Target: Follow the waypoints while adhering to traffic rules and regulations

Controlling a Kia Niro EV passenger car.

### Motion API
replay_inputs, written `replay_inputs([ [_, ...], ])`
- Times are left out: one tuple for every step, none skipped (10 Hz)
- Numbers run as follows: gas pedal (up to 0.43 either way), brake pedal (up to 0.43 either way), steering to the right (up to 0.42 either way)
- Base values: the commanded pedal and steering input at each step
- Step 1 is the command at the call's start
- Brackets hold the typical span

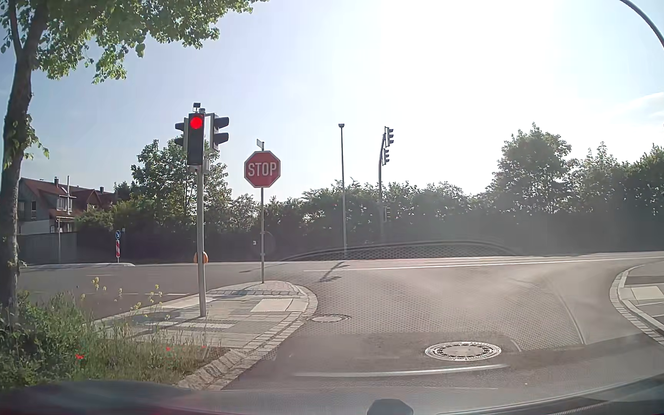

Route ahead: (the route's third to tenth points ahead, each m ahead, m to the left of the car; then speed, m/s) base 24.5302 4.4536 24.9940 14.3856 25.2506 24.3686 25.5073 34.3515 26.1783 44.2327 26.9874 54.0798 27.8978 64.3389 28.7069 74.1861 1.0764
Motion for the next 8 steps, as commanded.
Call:
replay_inputs([
  [0.0, 0.244, 0.15],
  [0.0, 0.238, 0.155],
  [0.0, 0.226, 0.16],
  [0.0, 0.22, 0.164],
  [0.0, 0.22, 0.166],
  [0.0, 0.226, 0.167],
  [0.0, 0.22, 0.167],
  [0.0, 0.226, 0.167],
])
